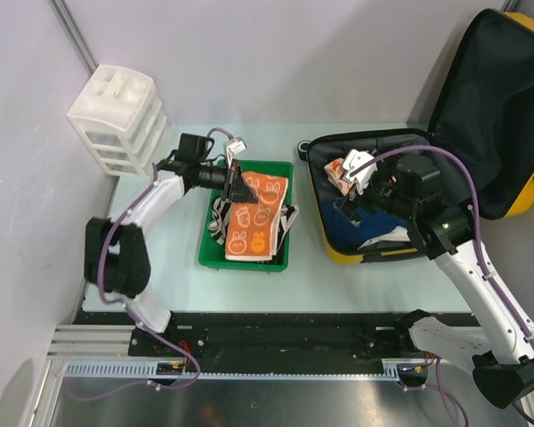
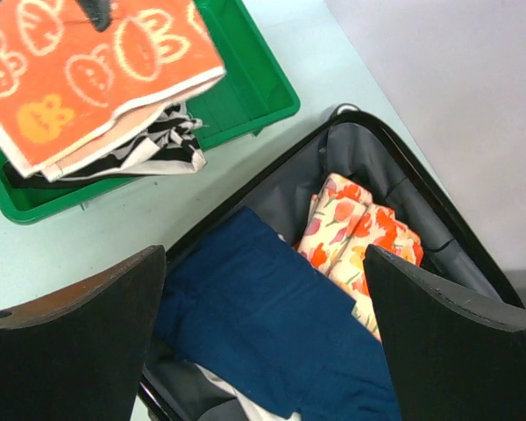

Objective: Open, take out, and arrange the luggage

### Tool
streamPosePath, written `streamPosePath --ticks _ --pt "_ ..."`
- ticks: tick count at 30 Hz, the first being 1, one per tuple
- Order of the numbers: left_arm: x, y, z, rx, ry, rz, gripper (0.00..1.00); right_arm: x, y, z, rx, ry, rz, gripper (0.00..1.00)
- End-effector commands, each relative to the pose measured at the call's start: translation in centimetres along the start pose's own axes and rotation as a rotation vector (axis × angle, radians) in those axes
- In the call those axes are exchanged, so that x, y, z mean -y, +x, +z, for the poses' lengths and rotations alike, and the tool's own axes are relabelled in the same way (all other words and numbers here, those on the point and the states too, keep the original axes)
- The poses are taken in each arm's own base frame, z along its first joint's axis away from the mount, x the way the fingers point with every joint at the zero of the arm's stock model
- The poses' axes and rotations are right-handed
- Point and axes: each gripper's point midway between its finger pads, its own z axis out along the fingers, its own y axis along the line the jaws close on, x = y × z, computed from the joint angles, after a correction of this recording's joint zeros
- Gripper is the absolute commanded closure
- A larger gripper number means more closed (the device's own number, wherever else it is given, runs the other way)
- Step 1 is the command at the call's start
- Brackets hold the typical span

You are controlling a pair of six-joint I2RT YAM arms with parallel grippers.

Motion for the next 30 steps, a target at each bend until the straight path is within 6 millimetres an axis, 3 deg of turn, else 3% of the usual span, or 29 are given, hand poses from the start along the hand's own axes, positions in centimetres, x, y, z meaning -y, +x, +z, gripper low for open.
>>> streamPosePath --ticks 1,2,6,8,9,10,12,16,17,18,20,21,24,27,30 --pt "-4.8 -2.5 0.5 0.015 -0.042 0.142 0.86 1.4 -0.2 -1.0 -0.009 0.058 0.03 0.0" --pt "-5.9 -3.2 0.7 0.017 -0.054 0.156 0.86 1.4 0.0 -1.2 -0.016 0.062 0.037 0.0" --pt "-10.8 -2.7 1.8 -0.008 -0.094 0.114 0.82 2.3 1.9 -1.5 -0.07 0.098 0.091 0.0" --pt "-12.2 -3.1 1.9 -0.014 -0.133 0.12 0.67 2.9 3.3 -1.5 -0.108 0.128 0.148 0.0" --pt "-12.9 -3.0 1.9 -0.022 -0.157 0.115 0.51 3.1 4.2 -1.2 -0.133 0.133 0.175 0.0" --pt "-13.6 -3.0 1.9 -0.03 -0.186 0.108 0.45 3.5 4.9 -1.1 -0.154 0.148 0.207 0.0" --pt "-15.5 -3.6 0.8 -0.05 -0.325 0.117 0.33 4.7 7.2 -0.6 -0.22 0.197 0.3 0.0" --pt "-17.4 -6.0 -2.8 -0.05 -0.567 0.167 0.25 6.2 11.0 0.4 -0.319 0.243 0.416 0.0" --pt "-16.6 -7.2 -3.8 -0.03 -0.596 0.193 0.22 6.0 11.6 0.5 -0.328 0.227 0.431 0.0" --pt "-16.5 -7.9 -4.8 -0.02 -0.628 0.215 0.12 6.4 12.4 0.3 -0.342 0.227 0.444 0.01" --pt "-15.9 -8.7 -6.2 -0.015 -0.674 0.253 0.1 6.0 13.9 0.6 -0.375 0.185 0.476 0.0" --pt "-14.6 -10.0 -7.3 0.01 -0.684 0.303 0.09 6.1 14.6 0.5 -0.389 0.179 0.485 0.0" --pt "-10.9 -11.4 -7.8 0.045 -0.609 0.413 0.08 5.6 16.0 1.7 -0.404 0.069 0.396 0.01" --pt "-6.9 -11.4 -7.1 0.077 -0.475 0.488 0.05 6.1 15.6 3.3 -0.337 -0.02 0.207 0.0" --pt "-5.3 -10.8 -6.1 0.085 -0.423 0.465 0.05 5.0 15.1 5.0 -0.277 -0.154 0.024 0.0"
